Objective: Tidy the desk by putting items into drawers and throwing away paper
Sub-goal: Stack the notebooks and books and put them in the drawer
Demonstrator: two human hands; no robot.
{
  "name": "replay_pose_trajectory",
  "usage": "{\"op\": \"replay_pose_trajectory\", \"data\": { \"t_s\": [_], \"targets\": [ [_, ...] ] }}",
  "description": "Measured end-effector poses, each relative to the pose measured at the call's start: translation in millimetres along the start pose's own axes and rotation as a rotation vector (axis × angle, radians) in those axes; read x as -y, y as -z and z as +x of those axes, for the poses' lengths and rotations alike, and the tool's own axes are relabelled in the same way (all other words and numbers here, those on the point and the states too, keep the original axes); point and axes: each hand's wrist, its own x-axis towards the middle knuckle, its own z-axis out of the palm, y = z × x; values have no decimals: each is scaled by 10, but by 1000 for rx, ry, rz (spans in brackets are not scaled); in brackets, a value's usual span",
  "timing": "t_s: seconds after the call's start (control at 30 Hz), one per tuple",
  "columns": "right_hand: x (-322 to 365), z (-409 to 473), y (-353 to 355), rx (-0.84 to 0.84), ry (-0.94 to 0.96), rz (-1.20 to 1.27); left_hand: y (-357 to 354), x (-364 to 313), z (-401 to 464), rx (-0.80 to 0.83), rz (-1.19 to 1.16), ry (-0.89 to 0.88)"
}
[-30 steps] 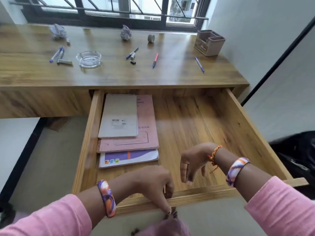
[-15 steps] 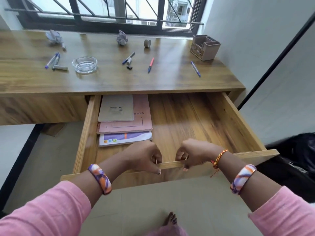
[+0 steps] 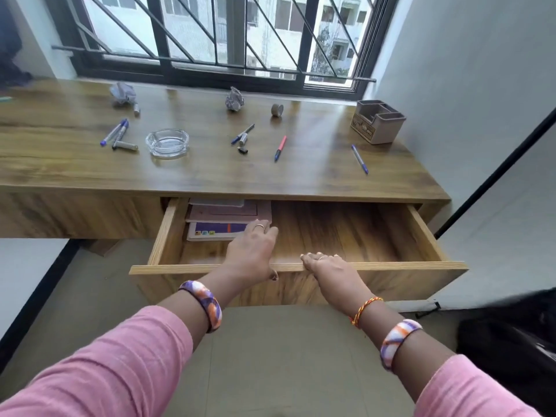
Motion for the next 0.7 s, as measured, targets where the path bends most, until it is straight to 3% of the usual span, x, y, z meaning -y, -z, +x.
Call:
{"op": "replay_pose_trajectory", "data": {
  "t_s": [0.23, 0.47, 0.7],
  "targets": [
    [-120, 388, -65, -89, 19, -10, 82, 55, 561, -31, 192, 130],
    [-353, 864, -285, -319, 105, -103, 250, 83, 1036, 46, 269, 205],
    [-483, 1190, -295, -397, 101, -164, 264, 86, 1174, -114, 234, 220]
  ]
}}
